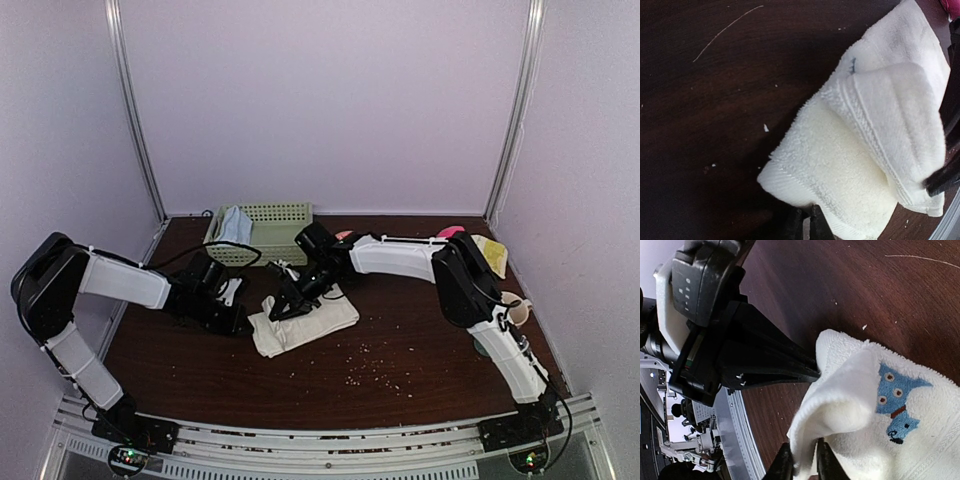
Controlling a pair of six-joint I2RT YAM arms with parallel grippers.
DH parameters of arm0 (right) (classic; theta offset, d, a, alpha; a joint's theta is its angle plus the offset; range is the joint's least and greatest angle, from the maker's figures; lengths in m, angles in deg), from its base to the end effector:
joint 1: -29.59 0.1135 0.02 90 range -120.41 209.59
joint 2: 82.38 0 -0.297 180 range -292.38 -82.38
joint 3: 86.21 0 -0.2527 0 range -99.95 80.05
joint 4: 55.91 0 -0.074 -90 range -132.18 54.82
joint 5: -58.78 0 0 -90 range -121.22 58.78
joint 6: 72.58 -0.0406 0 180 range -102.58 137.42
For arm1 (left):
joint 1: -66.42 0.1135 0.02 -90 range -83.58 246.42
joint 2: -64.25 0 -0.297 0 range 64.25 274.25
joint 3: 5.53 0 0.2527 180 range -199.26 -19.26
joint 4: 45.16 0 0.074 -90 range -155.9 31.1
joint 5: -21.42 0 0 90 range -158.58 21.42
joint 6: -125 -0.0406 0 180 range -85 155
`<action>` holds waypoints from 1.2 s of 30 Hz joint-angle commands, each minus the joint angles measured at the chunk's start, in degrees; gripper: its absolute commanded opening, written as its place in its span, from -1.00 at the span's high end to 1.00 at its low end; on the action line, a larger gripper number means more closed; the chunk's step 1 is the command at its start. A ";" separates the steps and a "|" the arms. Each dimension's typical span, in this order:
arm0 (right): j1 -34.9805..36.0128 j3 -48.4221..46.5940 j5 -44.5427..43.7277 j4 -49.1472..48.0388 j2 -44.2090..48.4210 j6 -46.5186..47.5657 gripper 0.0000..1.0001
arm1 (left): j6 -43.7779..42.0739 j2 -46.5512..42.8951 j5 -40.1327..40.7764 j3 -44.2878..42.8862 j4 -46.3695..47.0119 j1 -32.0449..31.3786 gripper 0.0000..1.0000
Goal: Roll the towels
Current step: Fold the towel at the center of the board, then adjust the towel at the center of the board.
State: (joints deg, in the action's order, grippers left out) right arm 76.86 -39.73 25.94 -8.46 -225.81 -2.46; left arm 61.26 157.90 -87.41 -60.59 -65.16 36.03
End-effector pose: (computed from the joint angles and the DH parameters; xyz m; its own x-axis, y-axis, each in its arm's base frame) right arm 0.3544 0.4339 0.1661 -0.7774 -0.5698 -0.2666 -0.4695 0.2433 0.8487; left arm 0.2479 -0.1605 0.1563 -0.9363 0.0636 -0.3455 0.2338 0.8469 -0.4776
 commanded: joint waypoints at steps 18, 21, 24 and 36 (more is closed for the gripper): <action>-5.95 0.21 -29.98 12.58 16.15 29.19 0.66 | 2.24 -9.82 4.66 -7.48 -4.04 -1.29 0.90; -7.74 8.11 -38.67 1.32 23.44 31.90 0.74 | 2.45 -5.29 2.58 -10.15 -2.72 -2.13 0.92; -11.45 18.99 -40.36 -11.28 28.51 28.48 0.60 | 2.59 -1.73 0.99 -10.87 -1.30 -2.78 0.94; -13.01 8.23 -22.67 5.78 13.22 34.48 1.00 | 3.83 0.94 4.39 -4.20 4.42 -2.80 0.99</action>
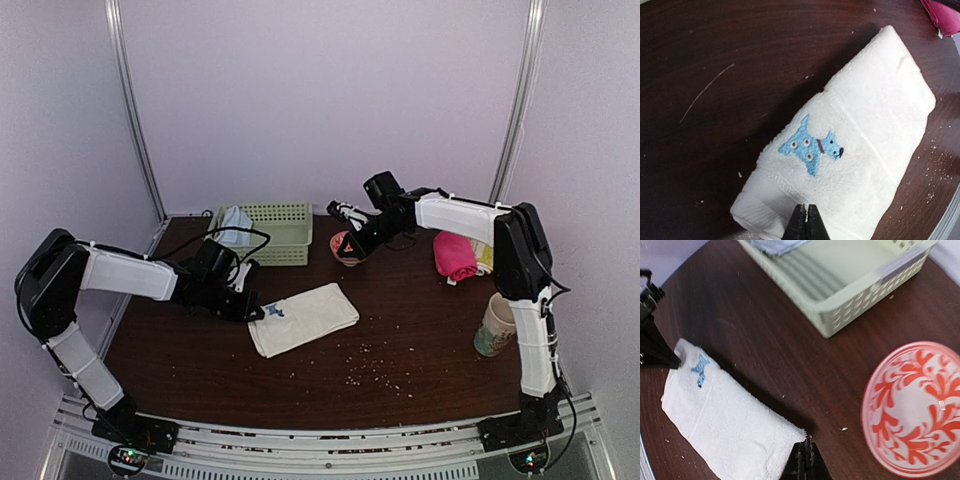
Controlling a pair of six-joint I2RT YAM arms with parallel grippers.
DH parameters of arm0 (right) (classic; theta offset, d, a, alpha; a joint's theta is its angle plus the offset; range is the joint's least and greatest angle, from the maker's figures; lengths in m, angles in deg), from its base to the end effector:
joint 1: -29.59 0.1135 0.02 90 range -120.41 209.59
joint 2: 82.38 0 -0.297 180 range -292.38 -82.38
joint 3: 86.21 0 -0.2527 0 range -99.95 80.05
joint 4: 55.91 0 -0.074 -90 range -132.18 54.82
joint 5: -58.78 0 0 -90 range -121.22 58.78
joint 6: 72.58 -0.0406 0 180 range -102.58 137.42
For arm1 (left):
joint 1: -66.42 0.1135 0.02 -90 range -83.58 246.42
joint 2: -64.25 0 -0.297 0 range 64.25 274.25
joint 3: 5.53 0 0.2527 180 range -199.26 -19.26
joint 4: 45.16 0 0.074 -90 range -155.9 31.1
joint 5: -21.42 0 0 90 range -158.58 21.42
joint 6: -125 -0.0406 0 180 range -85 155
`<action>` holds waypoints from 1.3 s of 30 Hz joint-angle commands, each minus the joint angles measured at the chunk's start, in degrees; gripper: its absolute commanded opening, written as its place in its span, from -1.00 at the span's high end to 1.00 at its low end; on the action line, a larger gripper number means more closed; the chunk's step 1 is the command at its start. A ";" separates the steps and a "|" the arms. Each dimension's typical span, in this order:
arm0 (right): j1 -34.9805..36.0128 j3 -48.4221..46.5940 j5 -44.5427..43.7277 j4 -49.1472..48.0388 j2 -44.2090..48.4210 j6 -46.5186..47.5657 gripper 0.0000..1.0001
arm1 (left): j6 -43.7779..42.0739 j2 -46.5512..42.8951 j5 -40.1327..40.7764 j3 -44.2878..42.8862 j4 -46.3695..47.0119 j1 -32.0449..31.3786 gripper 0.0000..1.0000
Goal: Roll the towels
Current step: Adjust the towel at the center of the board.
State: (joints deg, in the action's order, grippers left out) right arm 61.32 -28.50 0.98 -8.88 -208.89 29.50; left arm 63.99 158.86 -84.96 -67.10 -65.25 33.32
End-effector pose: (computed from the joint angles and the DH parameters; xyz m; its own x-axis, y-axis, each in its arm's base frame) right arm 0.4280 0.2901 0.2491 -0.4961 -0.5150 -0.6990 -0.8514 0.4464 0.2754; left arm 0.2647 -0.1862 0.1814 -0.9088 0.0374 -0.4155 0.2575 0.8339 -0.4881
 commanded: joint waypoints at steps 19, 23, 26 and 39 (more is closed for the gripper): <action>12.55 24.67 -3.55 7.11 6.30 5.19 1.00 | -3.41 7.90 13.19 -5.57 -1.57 1.27 1.00; 20.24 27.68 7.16 12.86 10.57 10.25 1.00 | -5.78 9.07 11.06 -11.51 -1.23 1.26 1.00; 21.01 24.50 12.61 16.05 11.38 11.89 0.95 | -6.72 9.21 6.84 -14.86 -1.01 1.24 0.99; 8.92 25.34 14.55 17.52 19.48 16.52 0.71 | -5.45 1.05 -1.15 -7.22 -0.97 -0.57 1.00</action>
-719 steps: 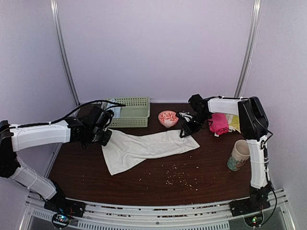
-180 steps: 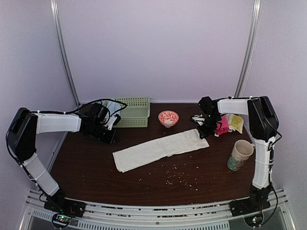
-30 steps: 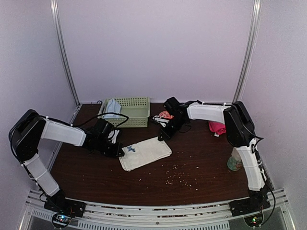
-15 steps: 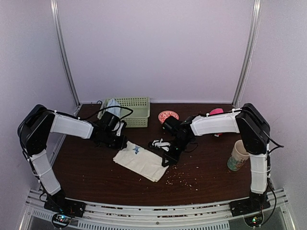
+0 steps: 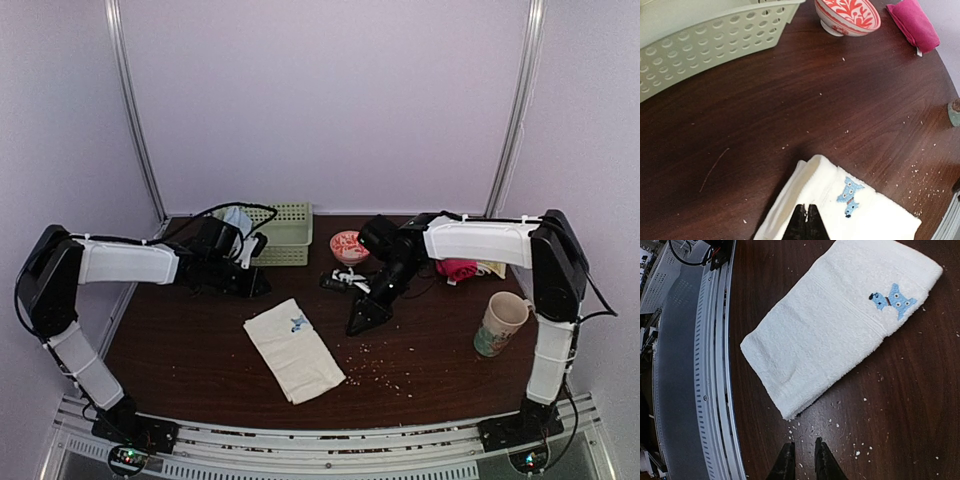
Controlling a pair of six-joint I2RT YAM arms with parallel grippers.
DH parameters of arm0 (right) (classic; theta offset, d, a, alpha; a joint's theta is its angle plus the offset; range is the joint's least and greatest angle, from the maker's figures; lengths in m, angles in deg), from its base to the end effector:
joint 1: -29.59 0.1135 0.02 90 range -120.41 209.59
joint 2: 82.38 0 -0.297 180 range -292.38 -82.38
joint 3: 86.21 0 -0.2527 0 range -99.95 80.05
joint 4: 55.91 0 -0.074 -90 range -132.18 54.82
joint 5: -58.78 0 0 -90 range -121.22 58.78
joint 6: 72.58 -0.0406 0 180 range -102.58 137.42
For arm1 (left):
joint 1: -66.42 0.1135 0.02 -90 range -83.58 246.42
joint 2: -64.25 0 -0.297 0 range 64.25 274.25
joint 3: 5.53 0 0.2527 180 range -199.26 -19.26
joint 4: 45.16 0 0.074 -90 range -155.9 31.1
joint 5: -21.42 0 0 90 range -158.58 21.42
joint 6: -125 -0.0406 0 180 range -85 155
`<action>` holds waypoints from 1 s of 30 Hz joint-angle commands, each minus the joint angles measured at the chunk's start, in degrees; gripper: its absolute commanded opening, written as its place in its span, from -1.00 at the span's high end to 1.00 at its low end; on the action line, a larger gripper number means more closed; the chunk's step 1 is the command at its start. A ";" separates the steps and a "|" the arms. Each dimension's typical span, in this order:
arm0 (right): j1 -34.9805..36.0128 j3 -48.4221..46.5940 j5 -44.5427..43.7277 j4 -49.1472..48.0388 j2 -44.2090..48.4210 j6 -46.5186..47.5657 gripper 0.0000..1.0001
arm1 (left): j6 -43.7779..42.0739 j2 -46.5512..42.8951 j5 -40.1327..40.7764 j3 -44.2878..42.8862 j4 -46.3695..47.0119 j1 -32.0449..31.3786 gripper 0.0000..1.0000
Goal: Roll the towels
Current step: Adjust the towel at the center of the board.
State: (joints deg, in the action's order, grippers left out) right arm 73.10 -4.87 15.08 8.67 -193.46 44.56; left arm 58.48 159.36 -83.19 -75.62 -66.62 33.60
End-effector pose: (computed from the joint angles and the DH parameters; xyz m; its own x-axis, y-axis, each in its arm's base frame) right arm 0.2674 0.2943 0.2368 -0.3581 -0.7745 -0.5215 -0.8506 0.0402 0.5243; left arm 0.2915 -0.2002 0.2203 -0.8261 0.0740 -0.5587 0.3721 0.8161 -0.4421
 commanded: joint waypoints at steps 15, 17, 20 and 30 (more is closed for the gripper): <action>-15.65 7.28 -0.77 -4.73 12.89 -0.91 0.65 | -0.70 21.45 -7.69 -11.32 4.83 -3.97 1.00; -15.94 7.32 -1.16 -4.73 13.01 -1.18 0.65 | -0.76 23.74 -7.60 -14.08 4.83 -4.00 1.00; -16.00 7.19 -1.61 -4.88 12.96 -1.21 0.63 | -1.47 25.33 -6.74 -17.97 3.95 -3.94 1.00; -15.95 7.15 -1.73 -5.11 12.53 -0.71 0.59 | -4.33 7.73 -5.20 -7.30 7.27 -4.19 0.89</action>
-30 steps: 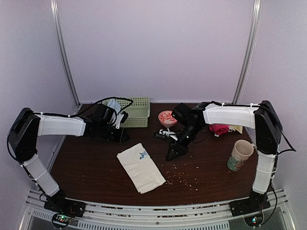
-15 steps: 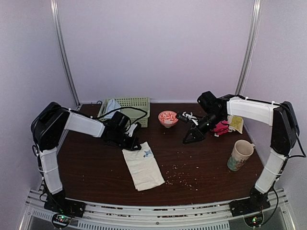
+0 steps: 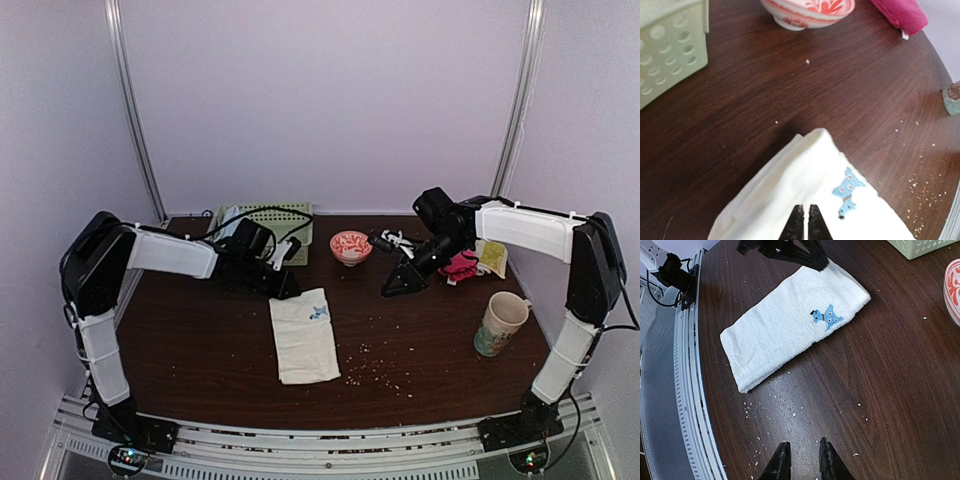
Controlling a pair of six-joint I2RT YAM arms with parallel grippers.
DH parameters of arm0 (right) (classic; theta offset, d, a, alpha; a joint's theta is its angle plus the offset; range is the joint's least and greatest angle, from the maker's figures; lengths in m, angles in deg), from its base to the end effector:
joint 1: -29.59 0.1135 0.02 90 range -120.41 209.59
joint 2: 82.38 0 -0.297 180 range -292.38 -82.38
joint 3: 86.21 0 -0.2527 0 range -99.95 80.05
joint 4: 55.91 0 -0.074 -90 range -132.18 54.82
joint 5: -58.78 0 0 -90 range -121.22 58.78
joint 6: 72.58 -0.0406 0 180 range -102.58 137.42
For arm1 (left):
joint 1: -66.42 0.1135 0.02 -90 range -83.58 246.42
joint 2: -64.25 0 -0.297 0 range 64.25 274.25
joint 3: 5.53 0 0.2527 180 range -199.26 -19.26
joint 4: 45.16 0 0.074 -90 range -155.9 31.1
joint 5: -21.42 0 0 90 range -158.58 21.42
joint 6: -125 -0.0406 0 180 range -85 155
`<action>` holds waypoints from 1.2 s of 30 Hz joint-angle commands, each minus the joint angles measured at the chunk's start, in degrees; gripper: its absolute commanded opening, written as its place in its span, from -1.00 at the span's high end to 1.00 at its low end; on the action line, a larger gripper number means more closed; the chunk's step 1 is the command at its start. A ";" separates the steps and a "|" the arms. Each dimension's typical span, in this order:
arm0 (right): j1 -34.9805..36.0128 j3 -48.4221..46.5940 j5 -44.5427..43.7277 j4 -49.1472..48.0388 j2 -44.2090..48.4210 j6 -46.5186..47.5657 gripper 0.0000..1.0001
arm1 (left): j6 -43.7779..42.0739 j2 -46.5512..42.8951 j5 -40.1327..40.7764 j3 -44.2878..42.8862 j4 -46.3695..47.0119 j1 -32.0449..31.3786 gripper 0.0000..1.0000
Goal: Roll the towels
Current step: Adjust the towel at the center of the board, then pick up the towel from the center of the board.
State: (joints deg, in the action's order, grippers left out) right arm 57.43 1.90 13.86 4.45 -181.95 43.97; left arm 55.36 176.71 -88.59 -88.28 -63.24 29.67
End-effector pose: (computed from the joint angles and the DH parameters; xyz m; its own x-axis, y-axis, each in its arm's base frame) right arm 0.3033 0.1927 0.2774 -0.4816 -0.6113 -0.6281 -0.8710 0.2543 0.4203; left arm 0.3349 -0.2674 0.1797 -0.8161 0.2014 -0.5417 0.4933 0.7311 -0.4714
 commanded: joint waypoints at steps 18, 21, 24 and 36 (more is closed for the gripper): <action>8.71 -13.36 2.05 -7.28 -16.87 -13.00 0.62 | -2.52 -21.92 -9.01 31.68 10.42 -15.94 1.00; 11.03 -20.38 2.14 -7.03 -22.94 -14.55 0.63 | -2.11 -16.74 -6.92 30.43 8.62 -17.48 1.00; 12.47 -24.85 2.62 -7.82 -28.85 -15.83 0.64 | -1.99 -13.69 -3.73 30.20 8.90 -19.02 1.00; 7.42 -25.99 -6.24 -10.60 -35.35 -21.23 0.71 | -4.09 -11.13 3.16 26.21 10.23 -19.23 1.00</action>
State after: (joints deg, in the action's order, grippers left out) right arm 68.46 -23.98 14.73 -4.40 -217.46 25.21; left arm 53.24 162.55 -91.36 -59.49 -51.24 10.32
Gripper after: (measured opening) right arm 0.146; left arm 0.003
